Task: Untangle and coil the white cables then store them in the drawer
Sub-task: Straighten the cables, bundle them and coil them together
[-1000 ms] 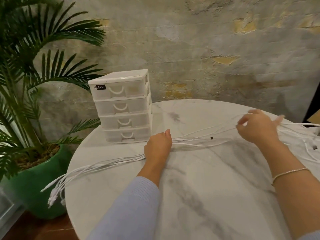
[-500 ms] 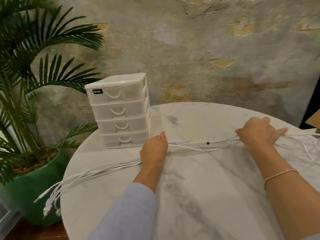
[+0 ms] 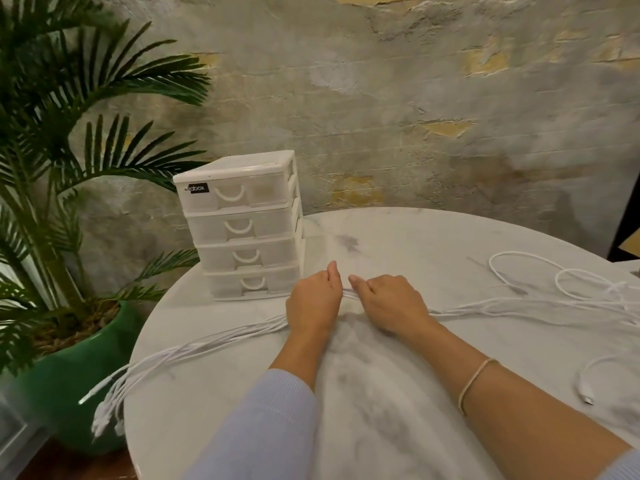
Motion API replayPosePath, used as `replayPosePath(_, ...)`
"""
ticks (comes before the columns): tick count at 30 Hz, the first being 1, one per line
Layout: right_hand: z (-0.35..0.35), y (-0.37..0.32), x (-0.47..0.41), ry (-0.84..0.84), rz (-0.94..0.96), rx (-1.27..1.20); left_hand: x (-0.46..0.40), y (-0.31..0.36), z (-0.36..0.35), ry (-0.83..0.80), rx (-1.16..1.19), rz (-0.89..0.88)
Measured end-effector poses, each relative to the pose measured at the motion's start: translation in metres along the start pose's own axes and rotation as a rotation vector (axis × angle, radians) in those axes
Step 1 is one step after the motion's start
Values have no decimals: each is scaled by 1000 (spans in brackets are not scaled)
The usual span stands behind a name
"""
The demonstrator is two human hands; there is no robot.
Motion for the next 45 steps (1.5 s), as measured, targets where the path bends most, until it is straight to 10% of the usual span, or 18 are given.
replayPosePath(11,14,39,-15,131,-281,35,17,43,-13,-180,-5,-249)
replayPosePath(19,-3,13,-1,-117,-15,135,9,14,-19,-212,-79,-98)
replayPosePath(45,7,31,-8,104,-182,231,53,-115,112,-275,-584,-1)
Point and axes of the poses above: each hand's wrist, its own x-axis away from the middle knuckle, its own z-axis out of the back of the hand, y = z × x, the point moved 8 cm from there along -x, towards the middle knuckle, and after that the axes turned 9 degrees about -z, right-handed, at the moved point
